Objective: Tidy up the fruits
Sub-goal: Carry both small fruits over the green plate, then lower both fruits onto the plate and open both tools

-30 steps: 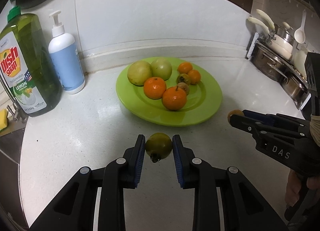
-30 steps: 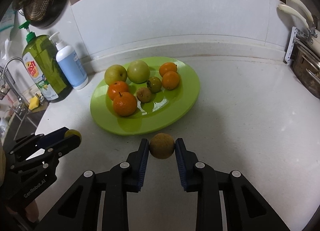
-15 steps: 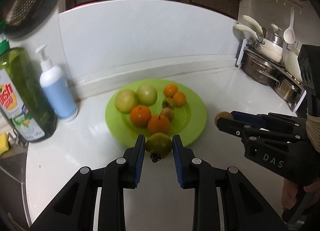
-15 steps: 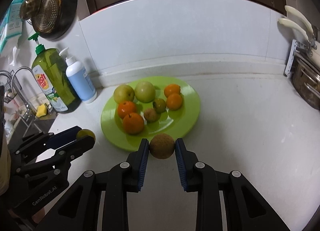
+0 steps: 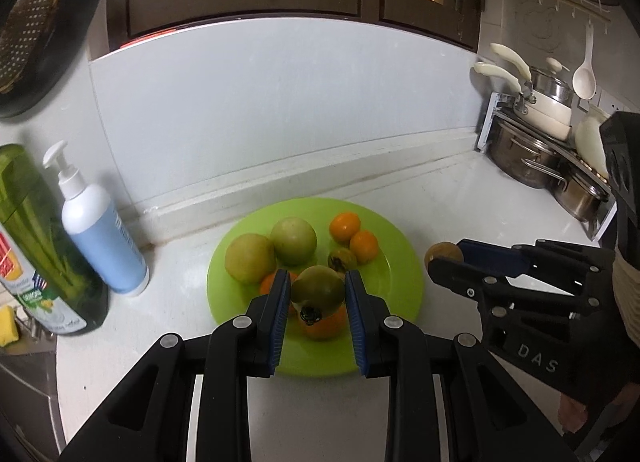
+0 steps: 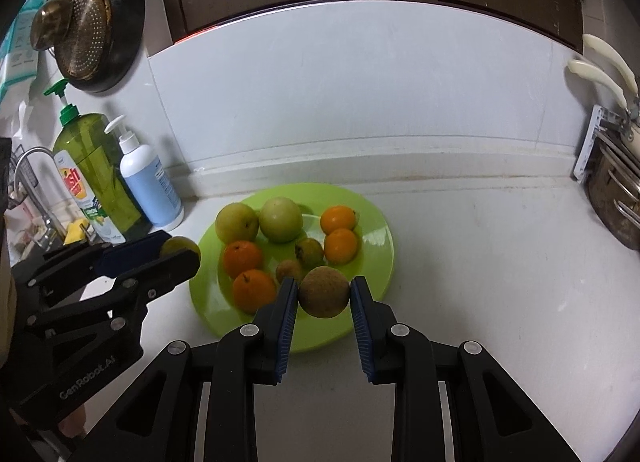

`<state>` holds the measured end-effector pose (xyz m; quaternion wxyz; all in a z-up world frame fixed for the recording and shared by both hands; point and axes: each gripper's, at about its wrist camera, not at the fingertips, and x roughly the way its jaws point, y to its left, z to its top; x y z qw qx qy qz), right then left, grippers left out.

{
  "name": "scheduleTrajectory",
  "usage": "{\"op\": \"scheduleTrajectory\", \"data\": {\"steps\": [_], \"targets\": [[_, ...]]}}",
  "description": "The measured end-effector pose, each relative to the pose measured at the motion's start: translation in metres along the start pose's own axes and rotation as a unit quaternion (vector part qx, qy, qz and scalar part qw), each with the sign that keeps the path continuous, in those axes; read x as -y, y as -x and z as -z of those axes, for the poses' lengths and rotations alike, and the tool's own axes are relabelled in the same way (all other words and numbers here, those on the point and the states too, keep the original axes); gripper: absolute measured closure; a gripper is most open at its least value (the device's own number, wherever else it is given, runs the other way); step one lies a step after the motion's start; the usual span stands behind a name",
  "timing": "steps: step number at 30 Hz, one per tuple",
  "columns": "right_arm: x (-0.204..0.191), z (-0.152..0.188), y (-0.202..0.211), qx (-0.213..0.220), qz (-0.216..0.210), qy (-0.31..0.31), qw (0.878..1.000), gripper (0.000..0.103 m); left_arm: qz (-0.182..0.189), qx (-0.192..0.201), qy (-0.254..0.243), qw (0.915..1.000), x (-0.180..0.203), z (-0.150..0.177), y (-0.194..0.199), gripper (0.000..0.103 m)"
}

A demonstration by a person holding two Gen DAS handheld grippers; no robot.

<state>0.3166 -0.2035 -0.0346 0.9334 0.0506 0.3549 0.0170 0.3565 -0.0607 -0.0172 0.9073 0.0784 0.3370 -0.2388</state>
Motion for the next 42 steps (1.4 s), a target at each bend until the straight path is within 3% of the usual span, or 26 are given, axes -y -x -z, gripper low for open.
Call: {"op": "scheduleTrajectory", "data": {"steps": [26,31,42], "targets": [[0.008,-0.013,-0.081,-0.062,-0.006,0.002,0.998,0.074,0.011,-0.074,-0.004,0.9972,-0.01,-0.016,-0.093,0.075],[0.006,-0.013,-0.089,-0.07,-0.008,0.0,0.998,0.074,0.0,-0.069,-0.002,0.9976,-0.012,-0.013,-0.088,0.064],[-0.001,-0.01,-0.059,-0.047,-0.001,-0.007,0.999,0.067,-0.046,-0.044,0.022,0.9977,-0.021,0.003,-0.03,0.057]]}}
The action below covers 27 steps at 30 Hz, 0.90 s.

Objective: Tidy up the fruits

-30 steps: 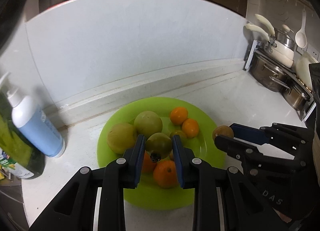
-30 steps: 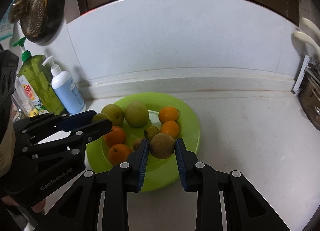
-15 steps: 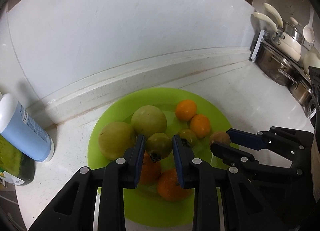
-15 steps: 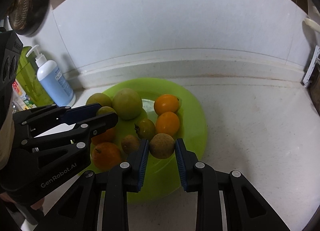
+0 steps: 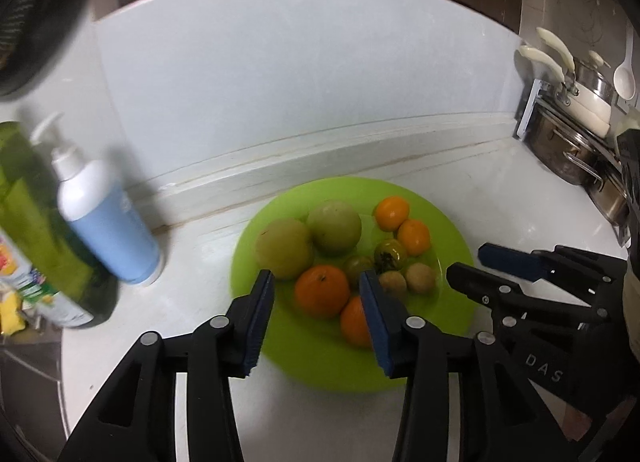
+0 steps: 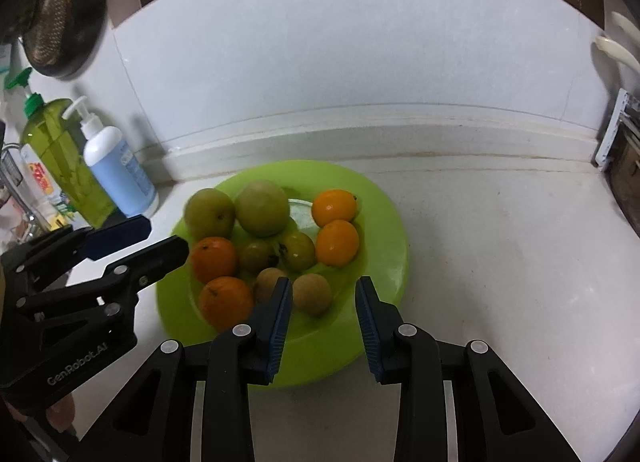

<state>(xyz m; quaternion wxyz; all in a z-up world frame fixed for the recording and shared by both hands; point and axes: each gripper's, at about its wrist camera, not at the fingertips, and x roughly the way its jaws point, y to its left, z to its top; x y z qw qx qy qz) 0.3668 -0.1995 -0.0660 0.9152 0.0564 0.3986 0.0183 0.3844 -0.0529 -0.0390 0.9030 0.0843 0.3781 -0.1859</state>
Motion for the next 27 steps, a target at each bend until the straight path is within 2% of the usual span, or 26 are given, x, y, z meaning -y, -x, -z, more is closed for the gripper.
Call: {"op": "scheduleTrajectory", "data": {"steps": [4,8,13,16,22,27], "targets": [[-0.012,0.005,0.025,0.02,0.001,0.003,1.0,0.063,-0.01,0.016,0.006,0.9998,0.0,0.009,0.029,0.054],[-0.026,0.016,0.058,0.042,0.008,0.009,0.999,0.059,-0.016,0.038,0.008,0.9991,-0.003,0.022,0.066,0.039],[-0.036,0.038,0.1,0.069,0.025,0.005,0.997,0.05,-0.026,0.067,-0.009,0.9974,-0.006,0.044,0.107,0.027],[-0.045,0.059,0.123,0.083,0.041,-0.003,0.996,0.049,-0.028,0.075,-0.017,0.9966,-0.007,0.057,0.127,0.02],[-0.058,0.093,0.154,0.091,0.047,-0.022,0.995,0.042,-0.032,0.082,-0.019,0.996,-0.002,0.087,0.162,0.015],[-0.062,0.116,0.185,0.106,0.049,-0.013,0.993,0.035,-0.046,0.091,0.003,0.9948,0.007,0.11,0.191,0.011]]}}
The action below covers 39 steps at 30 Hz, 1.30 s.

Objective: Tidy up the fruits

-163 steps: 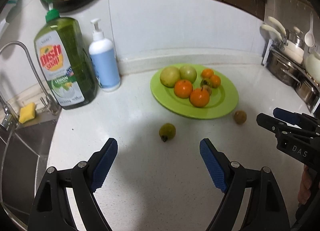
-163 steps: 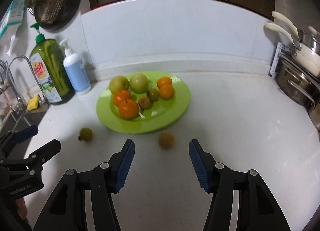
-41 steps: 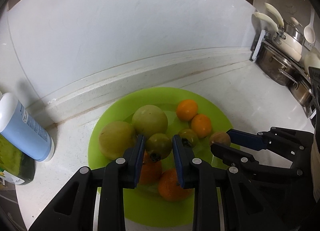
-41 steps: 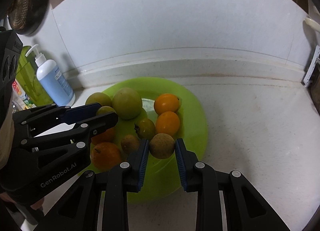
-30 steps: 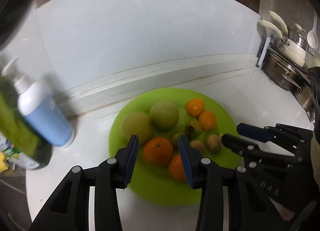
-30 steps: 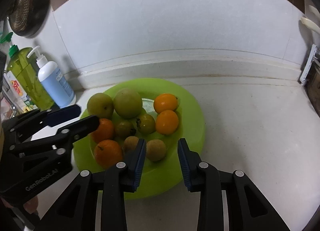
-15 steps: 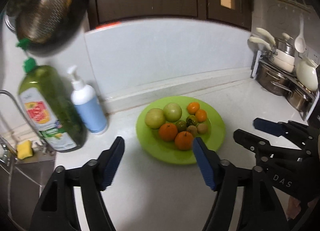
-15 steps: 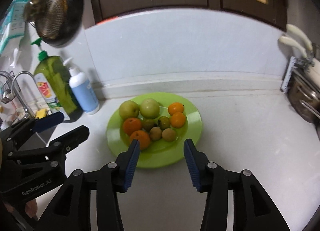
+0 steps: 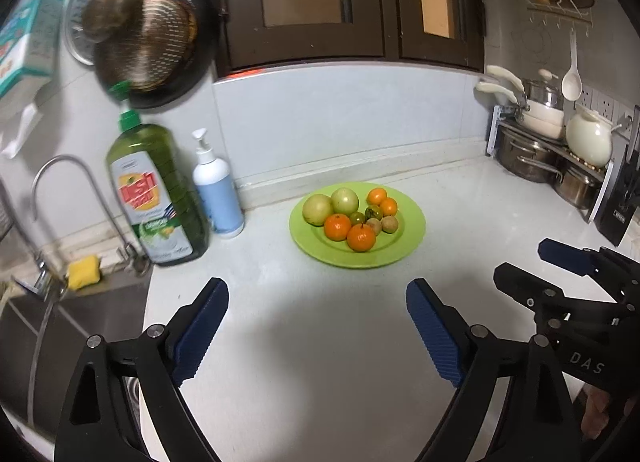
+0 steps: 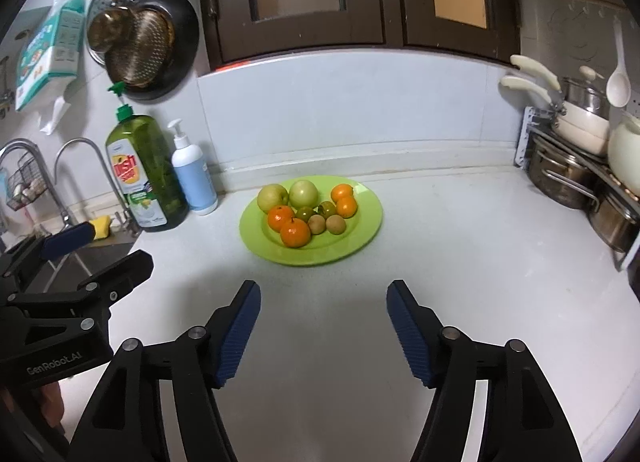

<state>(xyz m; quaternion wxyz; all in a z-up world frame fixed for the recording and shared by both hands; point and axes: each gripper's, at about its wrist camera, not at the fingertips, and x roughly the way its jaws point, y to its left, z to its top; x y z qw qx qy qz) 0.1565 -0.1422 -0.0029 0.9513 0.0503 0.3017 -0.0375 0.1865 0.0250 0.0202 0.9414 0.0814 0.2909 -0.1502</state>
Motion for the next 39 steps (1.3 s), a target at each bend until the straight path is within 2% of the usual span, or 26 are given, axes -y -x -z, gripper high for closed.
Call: {"op": "scheduleTrajectory", "data": {"steps": [7,11,20,26,34,39], "targets": [[0.008,0.021,0.047,0.013,-0.008,0.019,1.0,0.027,-0.031,0.019,0.028,0.9989,0.017,0.028,0.054,0.005],[0.014,0.034,0.071,0.015,-0.014,0.023,1.0,0.027,-0.041,0.029,0.038,0.998,0.026,0.042,0.082,0.0],[0.023,0.061,0.117,0.023,-0.019,0.028,0.999,0.024,-0.058,0.046,0.042,0.9964,0.043,0.064,0.131,0.0],[0.024,0.072,0.134,0.029,-0.025,0.03,0.999,0.024,-0.07,0.051,0.043,0.9953,0.049,0.073,0.149,0.0],[0.024,0.076,0.149,0.038,-0.031,0.036,0.998,0.024,-0.059,0.047,0.054,0.9957,0.051,0.081,0.157,0.0],[0.025,0.077,0.152,0.041,-0.031,0.036,0.998,0.024,-0.068,0.05,0.051,0.9951,0.054,0.084,0.161,0.0]]}}
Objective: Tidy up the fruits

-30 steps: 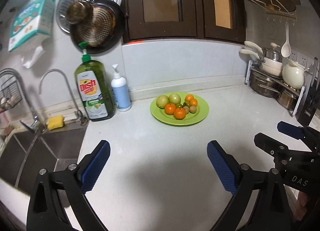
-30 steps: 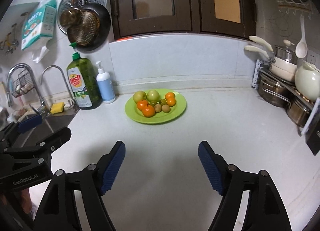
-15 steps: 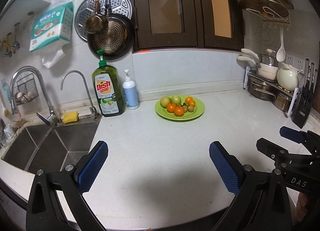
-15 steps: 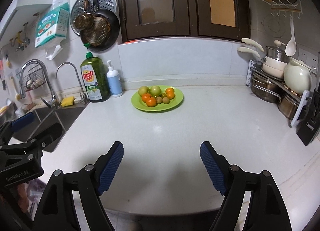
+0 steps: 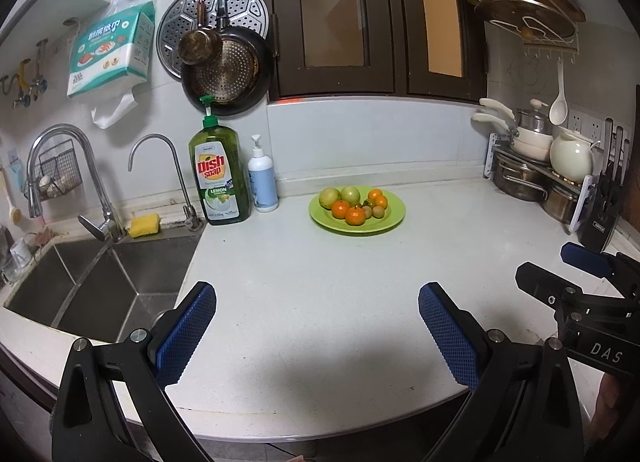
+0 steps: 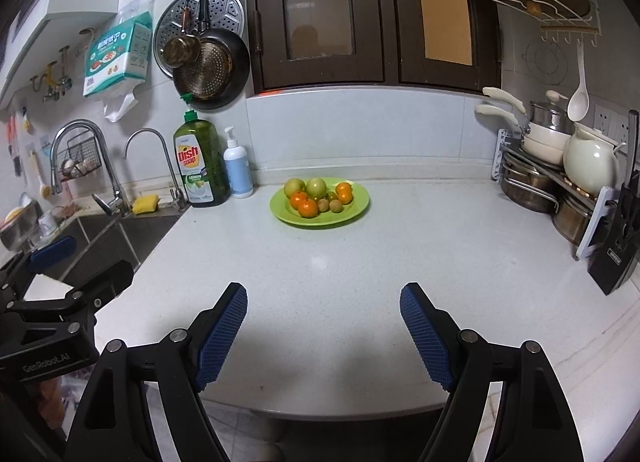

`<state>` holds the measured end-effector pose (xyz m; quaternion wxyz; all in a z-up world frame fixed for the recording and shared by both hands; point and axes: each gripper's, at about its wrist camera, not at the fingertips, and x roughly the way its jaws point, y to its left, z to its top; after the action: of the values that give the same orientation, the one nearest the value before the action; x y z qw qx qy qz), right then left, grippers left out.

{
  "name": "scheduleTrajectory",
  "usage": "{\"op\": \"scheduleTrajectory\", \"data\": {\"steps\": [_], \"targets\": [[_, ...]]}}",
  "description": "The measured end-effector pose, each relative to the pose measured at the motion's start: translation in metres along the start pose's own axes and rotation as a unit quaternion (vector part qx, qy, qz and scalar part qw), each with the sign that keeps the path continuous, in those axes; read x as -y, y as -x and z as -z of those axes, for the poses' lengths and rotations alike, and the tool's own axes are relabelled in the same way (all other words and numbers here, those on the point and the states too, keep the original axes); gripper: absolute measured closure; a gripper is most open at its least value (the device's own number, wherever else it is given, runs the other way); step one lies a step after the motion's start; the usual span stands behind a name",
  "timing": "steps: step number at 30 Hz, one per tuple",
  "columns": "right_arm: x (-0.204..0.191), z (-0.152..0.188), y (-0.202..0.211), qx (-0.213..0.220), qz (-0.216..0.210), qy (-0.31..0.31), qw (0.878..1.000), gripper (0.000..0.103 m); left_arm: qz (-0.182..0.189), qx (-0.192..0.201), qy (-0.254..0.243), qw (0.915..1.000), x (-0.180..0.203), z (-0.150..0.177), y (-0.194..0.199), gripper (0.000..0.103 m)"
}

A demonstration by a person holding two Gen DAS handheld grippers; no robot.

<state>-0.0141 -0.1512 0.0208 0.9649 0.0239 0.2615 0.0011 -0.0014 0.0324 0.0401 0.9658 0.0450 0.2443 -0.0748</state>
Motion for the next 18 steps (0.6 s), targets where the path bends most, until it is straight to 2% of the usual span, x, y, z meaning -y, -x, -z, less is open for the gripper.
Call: {"op": "scheduleTrajectory", "data": {"steps": [18], "targets": [[-0.001,0.0005,0.0,-0.001,-0.008,0.004,1.0,0.024,-0.004,-0.001,0.002,1.0,-0.0028,0.0028,0.0027,0.0]]}}
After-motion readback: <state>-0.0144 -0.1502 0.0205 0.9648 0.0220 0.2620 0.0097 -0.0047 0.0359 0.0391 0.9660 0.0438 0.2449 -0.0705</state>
